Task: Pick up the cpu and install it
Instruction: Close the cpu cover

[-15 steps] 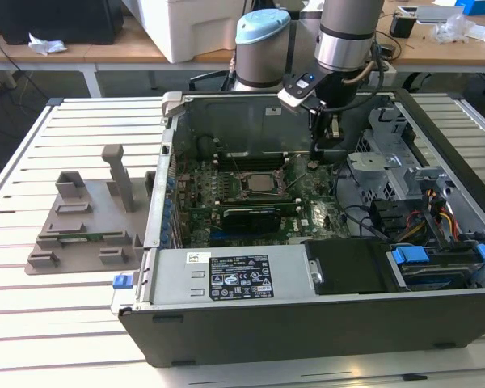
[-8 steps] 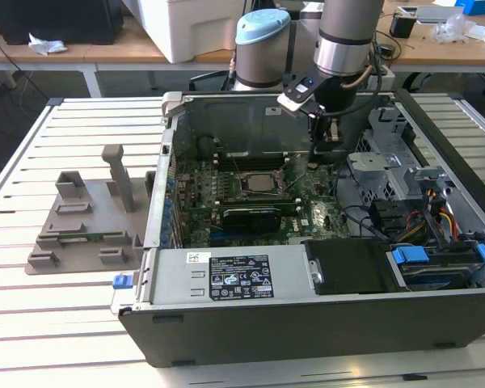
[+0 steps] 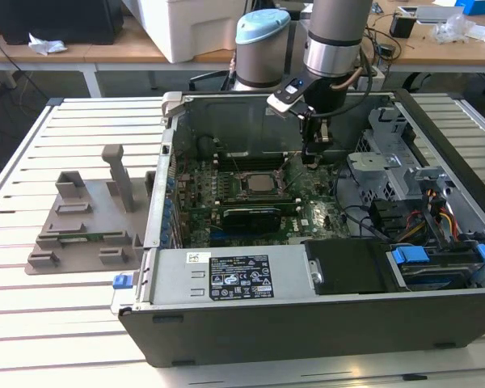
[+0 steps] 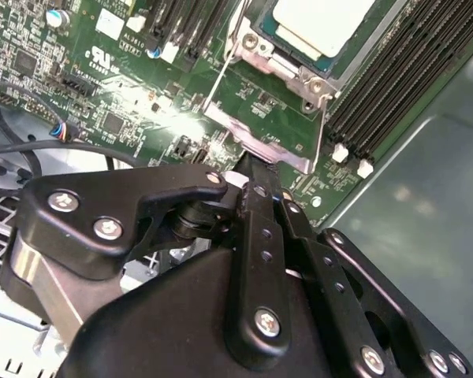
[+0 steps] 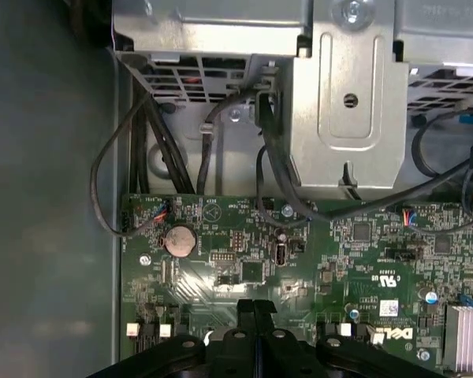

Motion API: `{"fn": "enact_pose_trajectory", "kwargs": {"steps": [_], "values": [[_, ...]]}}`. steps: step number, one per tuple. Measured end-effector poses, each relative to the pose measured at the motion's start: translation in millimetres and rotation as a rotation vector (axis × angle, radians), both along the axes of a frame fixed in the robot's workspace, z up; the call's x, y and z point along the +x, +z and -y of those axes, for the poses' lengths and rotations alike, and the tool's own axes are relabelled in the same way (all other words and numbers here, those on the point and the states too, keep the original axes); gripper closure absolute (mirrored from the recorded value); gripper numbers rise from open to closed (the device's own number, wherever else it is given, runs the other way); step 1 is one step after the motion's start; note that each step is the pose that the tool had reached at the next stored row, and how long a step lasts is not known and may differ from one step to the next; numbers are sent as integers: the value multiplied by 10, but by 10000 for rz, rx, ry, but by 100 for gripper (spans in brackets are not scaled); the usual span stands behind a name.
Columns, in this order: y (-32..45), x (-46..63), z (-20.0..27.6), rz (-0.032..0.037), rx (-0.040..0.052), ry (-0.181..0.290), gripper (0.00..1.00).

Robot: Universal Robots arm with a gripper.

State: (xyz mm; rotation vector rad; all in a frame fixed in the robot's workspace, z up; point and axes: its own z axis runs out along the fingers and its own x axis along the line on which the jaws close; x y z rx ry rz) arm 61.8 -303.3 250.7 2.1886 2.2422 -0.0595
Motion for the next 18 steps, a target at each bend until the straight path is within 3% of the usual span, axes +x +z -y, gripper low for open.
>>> {"fn": "enact_pose_trajectory", "kwargs": {"steps": [5, 18], "values": [[-1, -74, 0, 0, 0, 0, 89], [-3, -139, 0, 1, 0, -1, 89]]}}
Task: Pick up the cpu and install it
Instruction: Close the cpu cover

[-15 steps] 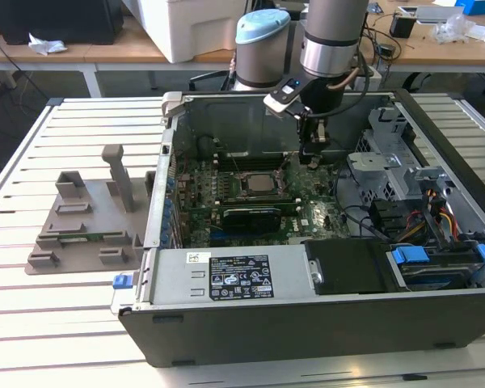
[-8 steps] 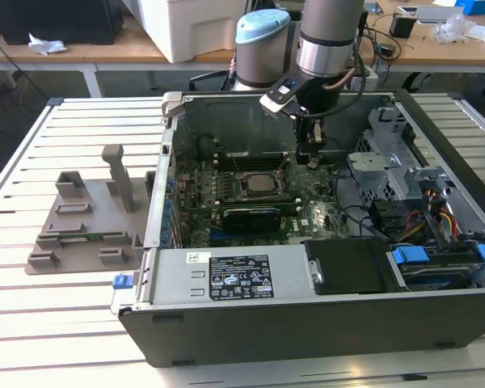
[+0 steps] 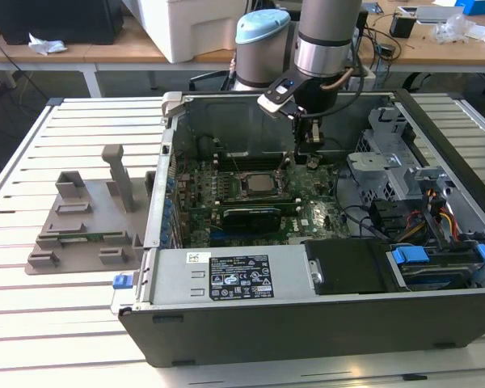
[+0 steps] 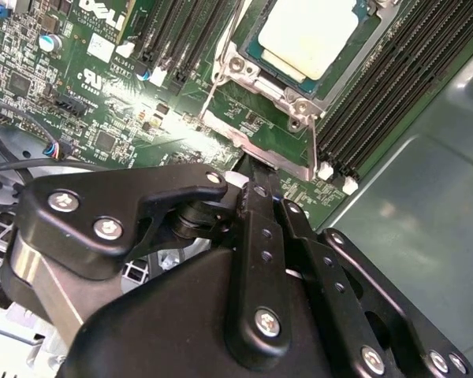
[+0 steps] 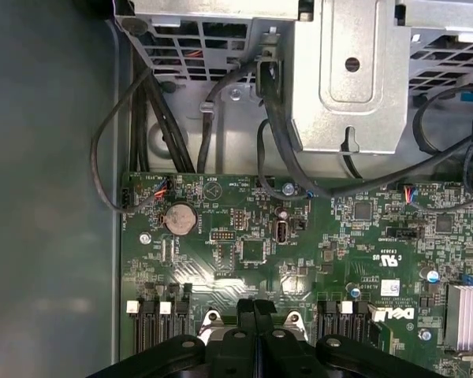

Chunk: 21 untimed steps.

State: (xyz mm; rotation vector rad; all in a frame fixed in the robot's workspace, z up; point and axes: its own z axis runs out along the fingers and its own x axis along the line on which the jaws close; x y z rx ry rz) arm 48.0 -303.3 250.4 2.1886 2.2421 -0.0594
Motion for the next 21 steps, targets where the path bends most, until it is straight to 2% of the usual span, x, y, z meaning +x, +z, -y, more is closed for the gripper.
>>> {"fn": "enact_pose_trajectory", "kwargs": {"steps": [10, 21], "values": [[-1, -81, 0, 0, 0, 0, 89], [-2, -238, 0, 0, 0, 1, 89]]}}
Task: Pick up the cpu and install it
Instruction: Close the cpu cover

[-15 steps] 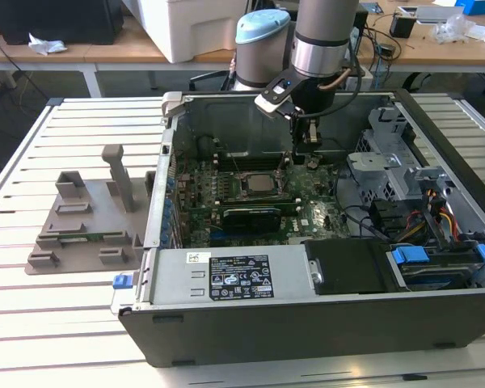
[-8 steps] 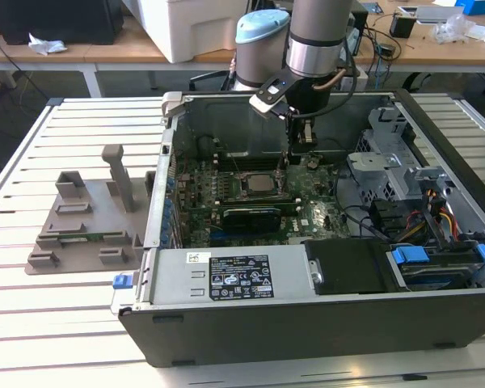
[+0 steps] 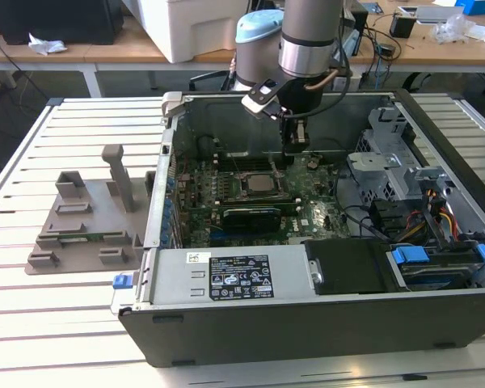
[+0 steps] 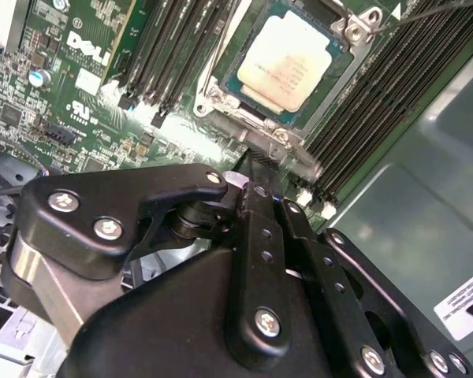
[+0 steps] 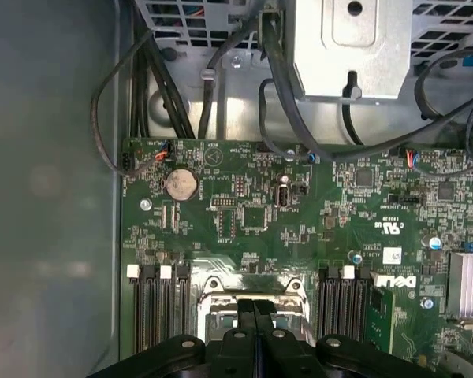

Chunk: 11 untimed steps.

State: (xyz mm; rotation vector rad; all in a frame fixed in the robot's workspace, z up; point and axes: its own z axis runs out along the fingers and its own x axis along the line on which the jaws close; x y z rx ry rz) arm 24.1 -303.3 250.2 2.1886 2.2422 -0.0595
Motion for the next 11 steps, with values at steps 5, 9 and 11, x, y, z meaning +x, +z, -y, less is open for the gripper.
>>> {"fn": "enact_pose_trajectory", "kwargs": {"steps": [5, 9, 11], "values": [[-8, -42, -1, 1, 2, -1, 89], [-22, -62, 0, 0, 0, 0, 89], [-29, -78, 0, 0, -1, -1, 89]]}}
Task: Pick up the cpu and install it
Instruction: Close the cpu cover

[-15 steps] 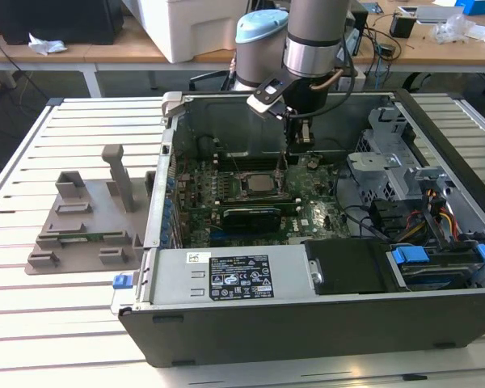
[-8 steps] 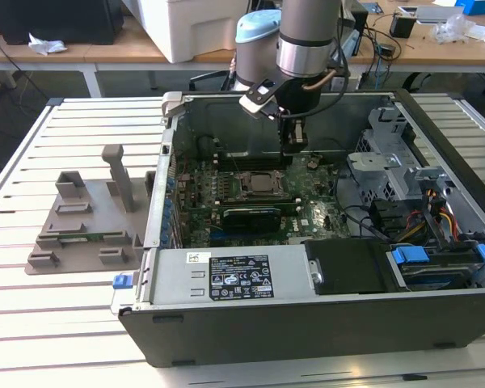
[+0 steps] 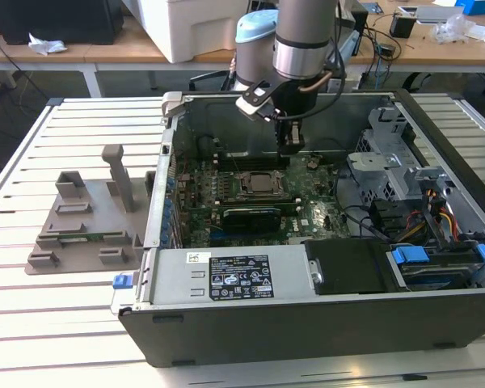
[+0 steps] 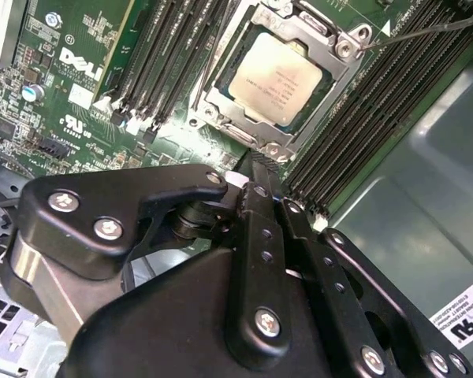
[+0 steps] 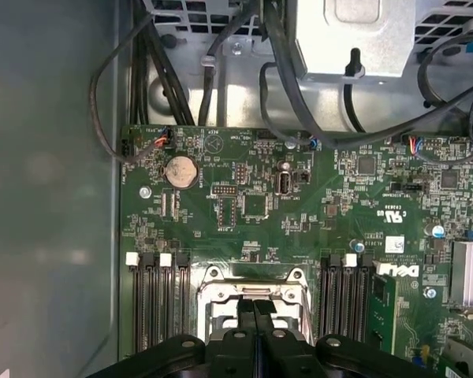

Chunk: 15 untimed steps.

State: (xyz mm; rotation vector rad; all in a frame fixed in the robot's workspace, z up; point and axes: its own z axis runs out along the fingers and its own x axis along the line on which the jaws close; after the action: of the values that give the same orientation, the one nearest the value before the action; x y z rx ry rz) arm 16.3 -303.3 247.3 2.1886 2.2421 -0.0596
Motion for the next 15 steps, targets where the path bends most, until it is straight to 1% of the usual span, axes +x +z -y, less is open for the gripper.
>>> {"fn": "enact_pose_trajectory", "kwargs": {"steps": [15], "values": [[-43, -105, 0, 1, 1, 0, 89]]}}
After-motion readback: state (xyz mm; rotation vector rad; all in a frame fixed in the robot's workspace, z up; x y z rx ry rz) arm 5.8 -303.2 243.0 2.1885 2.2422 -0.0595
